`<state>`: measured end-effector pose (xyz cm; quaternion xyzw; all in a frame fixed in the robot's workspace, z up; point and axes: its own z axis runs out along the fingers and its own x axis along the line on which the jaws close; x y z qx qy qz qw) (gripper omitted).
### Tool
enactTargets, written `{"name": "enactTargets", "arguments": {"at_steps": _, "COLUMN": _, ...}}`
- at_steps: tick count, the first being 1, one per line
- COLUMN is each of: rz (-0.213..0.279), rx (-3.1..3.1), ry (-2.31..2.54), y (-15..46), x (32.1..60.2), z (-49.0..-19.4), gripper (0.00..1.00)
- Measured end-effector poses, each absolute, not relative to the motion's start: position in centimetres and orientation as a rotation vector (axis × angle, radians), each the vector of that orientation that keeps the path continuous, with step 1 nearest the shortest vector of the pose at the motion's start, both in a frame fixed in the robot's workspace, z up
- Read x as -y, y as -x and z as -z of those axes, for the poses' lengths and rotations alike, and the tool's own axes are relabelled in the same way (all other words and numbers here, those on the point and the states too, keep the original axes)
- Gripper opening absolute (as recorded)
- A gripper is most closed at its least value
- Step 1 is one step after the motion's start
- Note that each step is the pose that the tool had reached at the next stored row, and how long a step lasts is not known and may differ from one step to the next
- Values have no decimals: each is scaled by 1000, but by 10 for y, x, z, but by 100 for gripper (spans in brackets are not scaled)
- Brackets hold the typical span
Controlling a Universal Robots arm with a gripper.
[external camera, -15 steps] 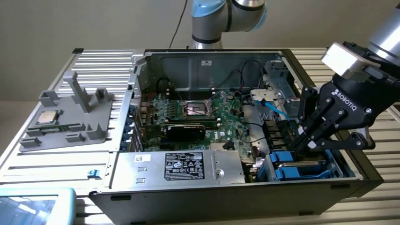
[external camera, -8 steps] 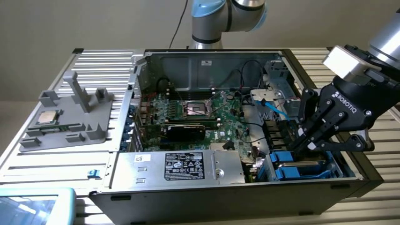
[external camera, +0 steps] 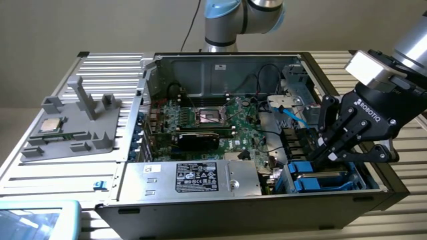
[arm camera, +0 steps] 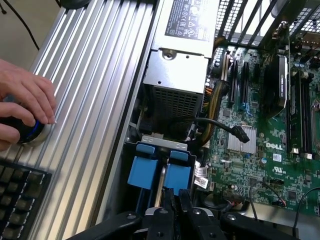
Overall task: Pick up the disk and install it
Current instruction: 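Insert the second disk wire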
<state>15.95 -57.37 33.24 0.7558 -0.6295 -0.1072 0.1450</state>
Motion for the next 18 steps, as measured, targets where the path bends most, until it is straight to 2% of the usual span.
{"name": "enactTargets", "arguments": {"at_steps": 18, "rz": 332, "rx": 1796, "ry": -2168, "y": -167, "x": 573, "z": -327, "gripper": 15}}
